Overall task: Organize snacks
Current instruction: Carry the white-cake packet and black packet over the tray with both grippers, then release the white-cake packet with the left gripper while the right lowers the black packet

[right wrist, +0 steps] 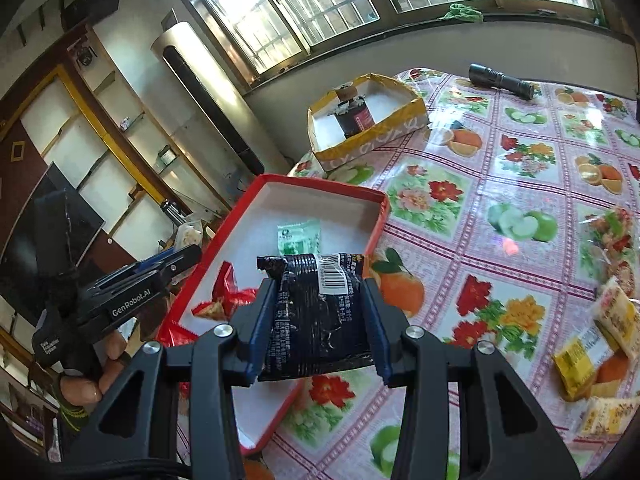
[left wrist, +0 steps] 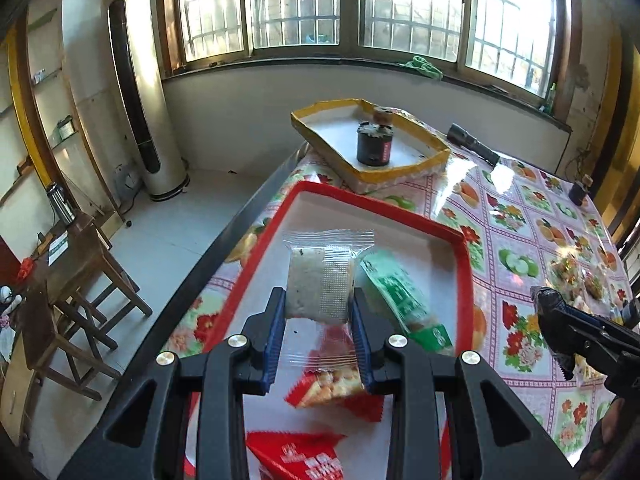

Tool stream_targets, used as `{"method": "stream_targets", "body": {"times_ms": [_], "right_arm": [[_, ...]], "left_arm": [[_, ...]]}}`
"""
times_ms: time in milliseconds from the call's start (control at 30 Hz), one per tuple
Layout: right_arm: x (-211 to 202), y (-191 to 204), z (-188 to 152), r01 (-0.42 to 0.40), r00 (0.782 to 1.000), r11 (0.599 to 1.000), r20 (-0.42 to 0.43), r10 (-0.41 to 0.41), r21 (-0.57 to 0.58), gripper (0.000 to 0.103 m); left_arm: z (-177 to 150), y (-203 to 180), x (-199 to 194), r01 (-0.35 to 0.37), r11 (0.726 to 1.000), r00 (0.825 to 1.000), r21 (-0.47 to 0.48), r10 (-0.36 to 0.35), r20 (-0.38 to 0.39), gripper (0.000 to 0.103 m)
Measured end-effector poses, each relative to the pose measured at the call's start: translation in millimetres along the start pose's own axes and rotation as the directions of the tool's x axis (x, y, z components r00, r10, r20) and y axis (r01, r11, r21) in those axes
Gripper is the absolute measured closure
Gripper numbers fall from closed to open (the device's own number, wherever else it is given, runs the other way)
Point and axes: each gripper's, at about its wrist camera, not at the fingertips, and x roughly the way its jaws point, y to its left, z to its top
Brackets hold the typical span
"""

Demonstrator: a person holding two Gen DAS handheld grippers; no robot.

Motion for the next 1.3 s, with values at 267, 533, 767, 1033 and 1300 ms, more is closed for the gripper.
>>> {"method": "stream_targets", "body": {"times_ms": [267, 533, 767, 1033, 1300], "right_arm": [[52.6, 11.3, 26.3, -0.003, 1.000, 1.000, -0.021, 0.003, 0.008, 0.058], [107.2, 13.0, 31.7, 0.031, 0.995, 0.999, -0.096, -0.032, -0.010, 0.058], [122.0, 6.4, 27.6, 0.061, 0.991, 0.998, -0.119, -0.064, -0.026, 0.058], [103.7, 5.9, 29.8, 0.009, 0.996, 1.000, -0.084, -0.009, 0.001, 0.043], [41.0, -19.8, 15.2, 0.022, 1.000, 0.999, -0.008, -0.022, 0.043, 0.042]], "left_arm": [[22.2, 4.3, 45.2, -0.049, 0.998, 0.996, -0.033, 0.046, -0.077, 0.072], [18.8, 6.1, 70.6, -0.087, 0.995, 0.983, -0.040, 0.079, -0.164, 0.072], [14.8, 3.4, 84.2, -0.111, 0.994, 0.966, -0.008, 0.106, -0.235, 0.072], [15.8, 6.3, 77.7, -0.125, 0.992, 0.962, -0.019, 0.117, -0.246, 0.044], [21.7, 6.2, 41.1, -0.071, 0.992, 0.984, -0.108, 0.052, -0.173, 0.035]]}}
